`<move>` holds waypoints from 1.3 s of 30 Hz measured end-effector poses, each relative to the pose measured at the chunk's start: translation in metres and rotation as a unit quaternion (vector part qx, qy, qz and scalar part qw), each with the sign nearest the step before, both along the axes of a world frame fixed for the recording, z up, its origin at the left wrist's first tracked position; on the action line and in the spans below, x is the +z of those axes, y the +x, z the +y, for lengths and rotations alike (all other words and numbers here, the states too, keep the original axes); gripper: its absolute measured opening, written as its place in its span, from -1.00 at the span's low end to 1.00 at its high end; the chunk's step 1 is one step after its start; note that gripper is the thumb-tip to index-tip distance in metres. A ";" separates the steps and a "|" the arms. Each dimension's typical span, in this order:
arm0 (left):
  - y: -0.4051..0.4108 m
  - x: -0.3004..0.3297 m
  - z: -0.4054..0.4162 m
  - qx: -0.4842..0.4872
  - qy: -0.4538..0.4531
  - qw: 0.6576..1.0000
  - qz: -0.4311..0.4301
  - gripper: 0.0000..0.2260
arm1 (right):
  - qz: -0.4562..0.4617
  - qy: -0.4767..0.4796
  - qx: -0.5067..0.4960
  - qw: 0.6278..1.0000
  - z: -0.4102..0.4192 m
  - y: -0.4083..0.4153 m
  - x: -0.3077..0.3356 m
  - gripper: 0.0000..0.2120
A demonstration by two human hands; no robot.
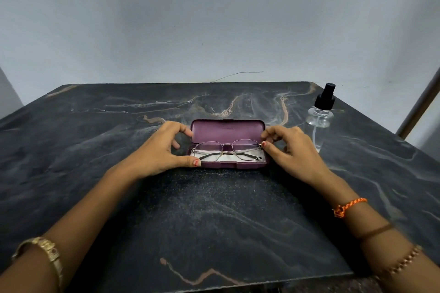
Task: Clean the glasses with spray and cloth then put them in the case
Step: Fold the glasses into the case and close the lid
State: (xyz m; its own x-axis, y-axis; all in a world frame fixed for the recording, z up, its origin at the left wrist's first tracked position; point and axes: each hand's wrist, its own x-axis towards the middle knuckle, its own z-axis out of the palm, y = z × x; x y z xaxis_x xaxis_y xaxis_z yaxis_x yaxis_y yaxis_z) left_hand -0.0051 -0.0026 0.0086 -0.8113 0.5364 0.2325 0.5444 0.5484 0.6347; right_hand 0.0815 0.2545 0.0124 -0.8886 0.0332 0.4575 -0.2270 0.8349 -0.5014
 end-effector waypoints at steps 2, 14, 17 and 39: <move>-0.001 -0.001 0.000 -0.002 -0.001 1.000 -0.008 -0.48 | 0.007 -0.029 -0.010 1.000 0.001 0.000 -0.001 -0.79; -0.004 -0.004 -0.001 -0.005 0.041 0.997 -0.068 -0.04 | -0.113 -0.034 0.050 0.992 0.003 -0.003 -0.005 0.16; -0.006 -0.006 -0.001 -0.017 0.051 0.993 -0.106 0.00 | -0.129 -0.002 0.062 0.990 0.002 -0.005 -0.008 0.22; -0.014 0.000 -0.020 0.009 0.114 0.990 -0.078 -0.13 | -0.038 0.009 0.096 0.995 -0.034 -0.039 -0.007 0.08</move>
